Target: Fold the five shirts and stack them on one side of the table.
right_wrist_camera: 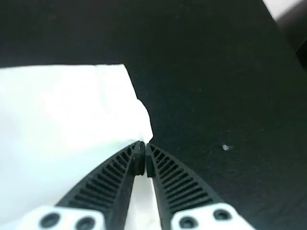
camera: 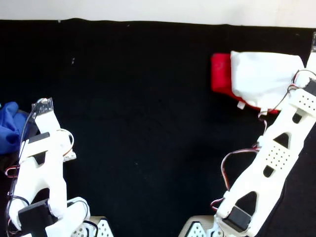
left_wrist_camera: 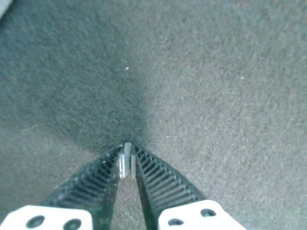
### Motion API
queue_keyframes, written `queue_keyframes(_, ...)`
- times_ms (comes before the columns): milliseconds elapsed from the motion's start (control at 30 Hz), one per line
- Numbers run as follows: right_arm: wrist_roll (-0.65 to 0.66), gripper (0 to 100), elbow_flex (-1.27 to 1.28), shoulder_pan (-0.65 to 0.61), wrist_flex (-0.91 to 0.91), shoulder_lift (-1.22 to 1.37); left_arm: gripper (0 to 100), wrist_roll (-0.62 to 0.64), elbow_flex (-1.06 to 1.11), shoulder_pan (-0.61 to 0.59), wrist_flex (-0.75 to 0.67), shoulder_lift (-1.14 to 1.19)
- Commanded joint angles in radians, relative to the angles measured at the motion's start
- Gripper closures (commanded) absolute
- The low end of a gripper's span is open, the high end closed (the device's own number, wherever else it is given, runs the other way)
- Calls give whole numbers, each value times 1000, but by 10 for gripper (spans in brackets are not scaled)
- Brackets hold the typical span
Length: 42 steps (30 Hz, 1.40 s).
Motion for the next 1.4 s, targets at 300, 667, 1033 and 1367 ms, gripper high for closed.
queue_keyframes(300,-21,783,-119,4,85,-134,991,-8,-1,10,-37,2)
queue_keyframes(667,-226,906,-236,-137,461,-286,991,-8,-1,10,-37,2)
queue_keyframes(1033,-226,797,-234,-449,650,-217,991,-8,-1,10,-37,2)
queue_keyframes(1367,-226,796,-236,-460,552,-24,991,-8,-1,10,-37,2)
